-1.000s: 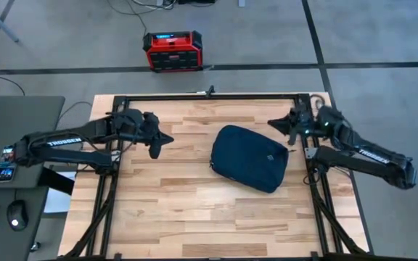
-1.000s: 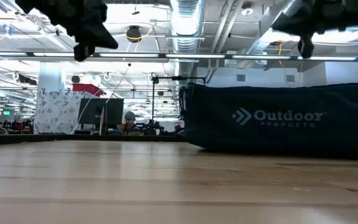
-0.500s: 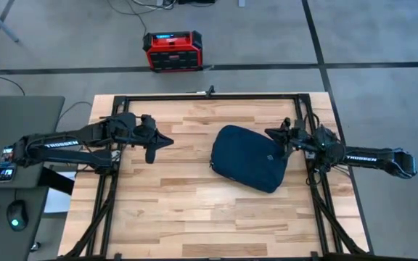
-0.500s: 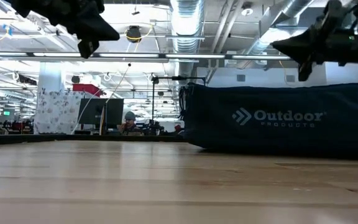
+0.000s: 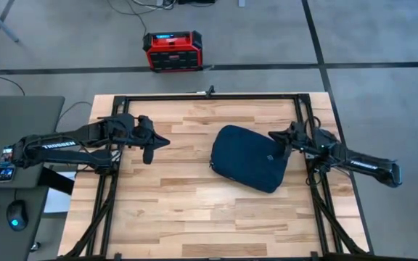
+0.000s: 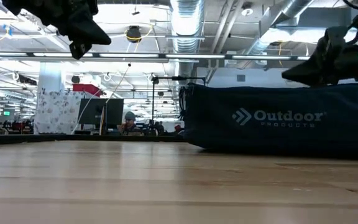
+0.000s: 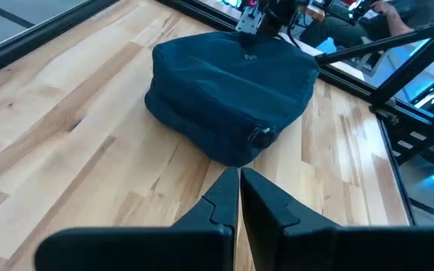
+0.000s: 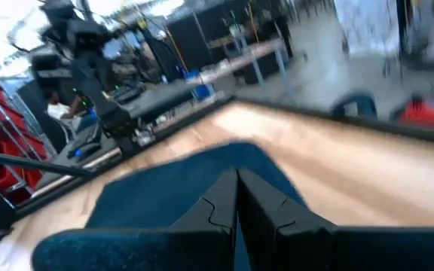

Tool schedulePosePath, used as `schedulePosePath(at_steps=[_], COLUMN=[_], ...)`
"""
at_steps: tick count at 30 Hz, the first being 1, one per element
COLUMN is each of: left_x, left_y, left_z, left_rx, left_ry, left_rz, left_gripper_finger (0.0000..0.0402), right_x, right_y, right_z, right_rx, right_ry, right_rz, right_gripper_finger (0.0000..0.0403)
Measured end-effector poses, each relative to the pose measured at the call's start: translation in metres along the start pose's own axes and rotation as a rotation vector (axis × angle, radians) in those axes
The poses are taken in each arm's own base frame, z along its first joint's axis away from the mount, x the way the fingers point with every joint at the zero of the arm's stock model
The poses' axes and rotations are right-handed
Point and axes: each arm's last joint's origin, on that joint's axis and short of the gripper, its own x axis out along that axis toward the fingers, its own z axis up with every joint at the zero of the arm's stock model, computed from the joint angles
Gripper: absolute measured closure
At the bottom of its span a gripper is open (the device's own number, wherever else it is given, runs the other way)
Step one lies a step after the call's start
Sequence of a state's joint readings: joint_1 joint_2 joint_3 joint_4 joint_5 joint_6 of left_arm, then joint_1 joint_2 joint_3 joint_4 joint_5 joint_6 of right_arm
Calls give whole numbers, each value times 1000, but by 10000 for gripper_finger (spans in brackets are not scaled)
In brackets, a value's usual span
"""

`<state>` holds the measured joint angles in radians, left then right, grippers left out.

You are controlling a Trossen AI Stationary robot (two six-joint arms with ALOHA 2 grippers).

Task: Unpack backpack
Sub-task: Return to Home Position

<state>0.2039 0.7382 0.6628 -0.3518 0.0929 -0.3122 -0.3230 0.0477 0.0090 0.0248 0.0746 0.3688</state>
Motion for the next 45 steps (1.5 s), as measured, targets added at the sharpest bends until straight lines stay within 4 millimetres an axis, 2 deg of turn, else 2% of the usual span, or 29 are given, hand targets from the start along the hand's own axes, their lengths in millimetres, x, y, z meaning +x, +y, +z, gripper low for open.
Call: schedulePosePath(at_steps=[3,7,12,14,16,21,24,29,31,36,39,45], left_x=[0,0,-4,-6,-7,-9,-11,-16,-13,-14,-15,-19], left_y=[-2,-4,-10,-8,-3,12,20,28,31,31,29,27], left_z=[0,3,12,10,-3,-51,-77,-101,-112,-121,-120,-115], left_rx=[42,89,233,271,286,201,184,163,162,170,222,202], left_ry=[-5,-34,-143,-219,-296,-447,-465,-554,-539,-490,-511,-581], left_rz=[-10,-37,-121,-139,-149,-201,-214,-208,-207,-155,-143,-174], left_gripper_finger=[401,401,401,401,401,401,401,401,401,401,401,401], right_x=[-3,-2,-1,0,0,0,0,0,0,0,0,0], right_y=[1,1,2,3,3,3,3,3,3,3,3,3], right_z=[3,2,-1,-2,-3,-3,-2,-2,-2,-2,-2,-2], right_rx=[-79,-97,-101,-106,-110,-110,-110,-109,-109,-109,-108,-108], right_ry=[-41,-26,14,25,29,29,25,19,18,17,17,17], right_rz=[16,11,25,31,30,29,29,29,28,27,28,28], right_gripper_finger=[399,399,399,399,399,399,399,399,399,399,399,399])
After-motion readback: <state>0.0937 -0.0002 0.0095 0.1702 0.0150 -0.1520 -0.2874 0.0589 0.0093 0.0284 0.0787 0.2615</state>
